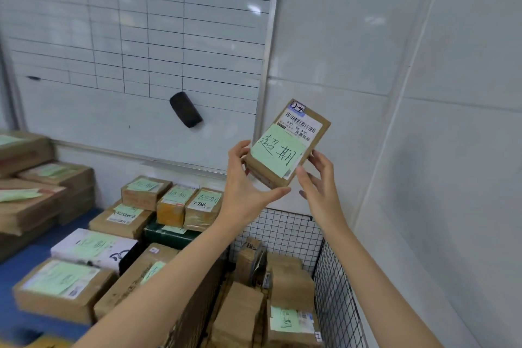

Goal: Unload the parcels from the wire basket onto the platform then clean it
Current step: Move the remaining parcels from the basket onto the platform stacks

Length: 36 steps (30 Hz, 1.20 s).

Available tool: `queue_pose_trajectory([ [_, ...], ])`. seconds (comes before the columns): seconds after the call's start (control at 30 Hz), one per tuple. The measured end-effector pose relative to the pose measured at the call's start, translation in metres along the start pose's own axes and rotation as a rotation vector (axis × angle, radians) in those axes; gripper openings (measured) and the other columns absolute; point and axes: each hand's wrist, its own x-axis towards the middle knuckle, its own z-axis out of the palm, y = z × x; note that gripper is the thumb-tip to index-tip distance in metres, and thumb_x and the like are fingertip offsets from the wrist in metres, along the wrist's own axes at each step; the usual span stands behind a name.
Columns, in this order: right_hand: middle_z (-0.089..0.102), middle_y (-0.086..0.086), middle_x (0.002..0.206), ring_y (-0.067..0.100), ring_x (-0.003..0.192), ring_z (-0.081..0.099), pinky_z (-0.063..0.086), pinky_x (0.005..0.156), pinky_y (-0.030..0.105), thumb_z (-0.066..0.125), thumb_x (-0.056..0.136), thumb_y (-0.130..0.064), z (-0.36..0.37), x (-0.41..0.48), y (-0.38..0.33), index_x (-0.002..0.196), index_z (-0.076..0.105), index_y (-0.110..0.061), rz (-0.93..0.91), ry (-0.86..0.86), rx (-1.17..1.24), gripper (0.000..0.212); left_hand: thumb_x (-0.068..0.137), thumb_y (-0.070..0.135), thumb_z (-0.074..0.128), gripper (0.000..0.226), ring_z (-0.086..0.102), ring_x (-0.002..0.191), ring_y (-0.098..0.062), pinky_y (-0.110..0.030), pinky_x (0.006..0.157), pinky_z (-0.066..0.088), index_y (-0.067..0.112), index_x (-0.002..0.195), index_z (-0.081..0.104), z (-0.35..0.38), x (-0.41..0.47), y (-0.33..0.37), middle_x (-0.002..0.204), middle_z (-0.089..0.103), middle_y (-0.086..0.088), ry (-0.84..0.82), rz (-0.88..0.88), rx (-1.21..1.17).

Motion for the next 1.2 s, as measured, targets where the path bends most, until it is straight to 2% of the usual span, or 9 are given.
queue_pose_trajectory([
  [0.17, 0.040, -0.038, 0.132, 0.001, 0.119, 0.054, 0.056, 0.079, 0.022, 0.054, 0.085, -0.054, 0.020, -0.007, -0.012, 0.138, 0.029, -0.048, 0.034, -0.040, 0.114, 0.058, 0.068, 0.042, 0.085, 0.082, 0.044, 0.128, -0.003, -0.025, 0.107, 0.041, 0.042, 0.134, 0.037, -0.021, -0.017, 0.010, 0.138, 0.042, 0.012, -0.027, -0.034, -0.011],
  [0.27, 0.037, -0.030, 0.148, 0.014, 0.133, 0.049, 0.053, 0.099, 0.042, 0.062, 0.084, -0.059, 0.034, -0.014, -0.010, 0.137, 0.027, -0.058, 0.044, -0.088, 0.103, 0.064, 0.082, 0.032, 0.078, 0.061, 0.045, 0.127, -0.001, -0.027, 0.107, 0.042, 0.041, 0.131, 0.042, -0.037, -0.029, 0.017, 0.138, 0.046, 0.011, 0.026, -0.087, -0.026],
  [0.37, 0.030, -0.024, 0.156, 0.017, 0.136, 0.045, 0.047, 0.104, 0.055, 0.065, 0.089, -0.042, 0.050, -0.023, -0.005, 0.146, 0.022, -0.053, 0.057, -0.120, 0.049, 0.073, 0.084, 0.036, 0.072, 0.050, 0.049, 0.124, -0.001, -0.029, 0.105, 0.041, 0.042, 0.126, 0.046, -0.053, -0.042, 0.022, 0.133, 0.054, 0.019, 0.076, -0.131, -0.037],
  [0.6, 0.030, -0.024, 0.155, 0.016, 0.141, 0.038, 0.044, 0.106, 0.057, 0.063, 0.094, -0.031, 0.084, -0.049, -0.004, 0.137, 0.020, -0.071, 0.095, -0.206, 0.106, 0.073, 0.095, 0.018, 0.062, 0.038, 0.054, 0.106, 0.010, -0.008, 0.083, 0.045, 0.027, 0.129, 0.050, -0.091, -0.072, 0.030, 0.124, 0.060, 0.015, 0.142, -0.182, -0.005],
  [0.7, 0.032, -0.026, 0.153, 0.012, 0.143, 0.034, 0.041, 0.111, 0.052, 0.062, 0.095, -0.029, 0.098, -0.062, -0.012, 0.123, 0.017, -0.084, 0.090, -0.249, 0.108, 0.076, 0.096, 0.020, 0.061, 0.035, 0.056, 0.107, 0.008, -0.010, 0.084, 0.046, 0.031, 0.129, 0.052, -0.107, -0.084, 0.029, 0.123, 0.060, 0.014, 0.157, -0.215, -0.013],
  [0.87, 0.043, -0.029, 0.144, 0.012, 0.139, 0.042, 0.045, 0.107, 0.054, 0.063, 0.087, -0.043, 0.124, -0.071, -0.016, 0.130, 0.020, -0.079, 0.148, -0.328, 0.199, 0.070, 0.090, 0.036, 0.061, 0.041, 0.053, 0.125, -0.009, -0.041, 0.107, 0.044, 0.037, 0.131, 0.051, -0.136, -0.098, 0.024, 0.128, 0.058, 0.014, 0.159, -0.246, 0.036],
  [0.93, 0.044, -0.019, 0.147, 0.013, 0.137, 0.045, 0.046, 0.106, 0.053, 0.063, 0.086, -0.046, 0.134, -0.071, -0.020, 0.126, 0.022, -0.080, 0.170, -0.350, 0.220, 0.067, 0.092, 0.034, 0.061, 0.041, 0.052, 0.126, -0.011, -0.042, 0.108, 0.044, 0.036, 0.132, 0.050, -0.148, -0.100, 0.022, 0.129, 0.057, 0.011, 0.150, -0.244, 0.054],
  [1.07, 0.039, -0.019, 0.150, 0.009, 0.140, 0.038, 0.044, 0.110, 0.040, 0.060, 0.097, -0.024, 0.151, -0.068, -0.022, 0.134, 0.019, -0.065, 0.157, -0.375, 0.221, 0.068, 0.098, 0.020, 0.057, 0.037, 0.060, 0.115, -0.009, -0.031, 0.094, 0.052, 0.037, 0.130, 0.048, -0.171, -0.098, 0.014, 0.122, 0.057, 0.008, 0.108, -0.240, 0.044],
  [1.2, 0.039, -0.016, 0.153, 0.009, 0.140, 0.038, 0.044, 0.110, 0.048, 0.061, 0.097, -0.022, 0.173, -0.059, -0.016, 0.144, 0.019, -0.056, 0.188, -0.405, 0.185, 0.071, 0.088, 0.044, 0.062, 0.041, 0.058, 0.120, -0.014, -0.038, 0.102, 0.049, 0.055, 0.125, 0.047, -0.194, -0.090, -0.008, 0.125, 0.058, 0.014, 0.077, -0.281, 0.072],
])
